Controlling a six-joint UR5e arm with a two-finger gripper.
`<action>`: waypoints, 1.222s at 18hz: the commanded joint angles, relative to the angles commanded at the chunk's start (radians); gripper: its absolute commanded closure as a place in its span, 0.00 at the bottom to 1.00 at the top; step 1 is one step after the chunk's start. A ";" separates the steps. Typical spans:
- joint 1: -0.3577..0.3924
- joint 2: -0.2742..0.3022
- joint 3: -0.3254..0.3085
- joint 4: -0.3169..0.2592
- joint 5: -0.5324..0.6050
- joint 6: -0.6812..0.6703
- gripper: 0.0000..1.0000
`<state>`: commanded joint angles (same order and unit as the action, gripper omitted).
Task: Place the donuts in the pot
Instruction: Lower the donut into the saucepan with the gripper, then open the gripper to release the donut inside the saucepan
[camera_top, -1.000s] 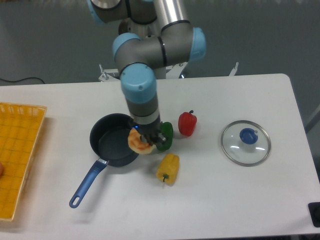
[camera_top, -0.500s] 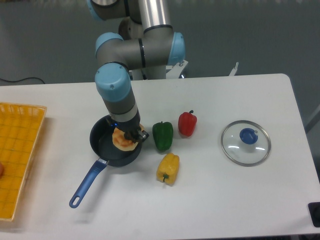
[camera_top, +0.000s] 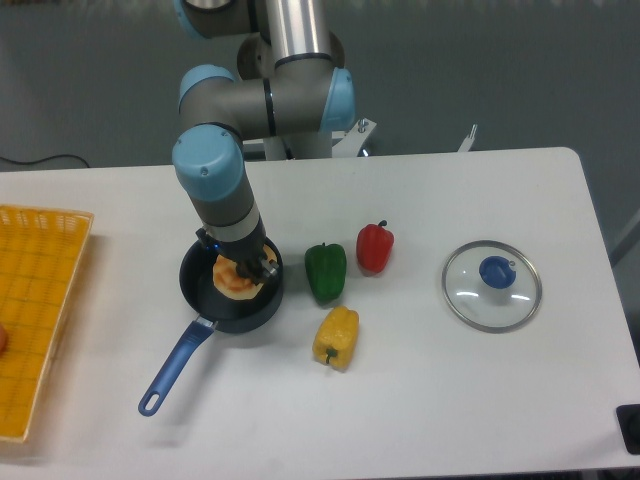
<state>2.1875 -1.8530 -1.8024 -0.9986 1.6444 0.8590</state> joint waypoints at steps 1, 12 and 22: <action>0.000 -0.006 0.003 0.005 0.003 0.002 0.65; -0.011 -0.017 0.012 0.008 0.035 0.003 0.29; -0.012 -0.028 0.015 0.014 0.037 0.002 0.28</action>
<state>2.1752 -1.8807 -1.7871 -0.9848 1.6812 0.8606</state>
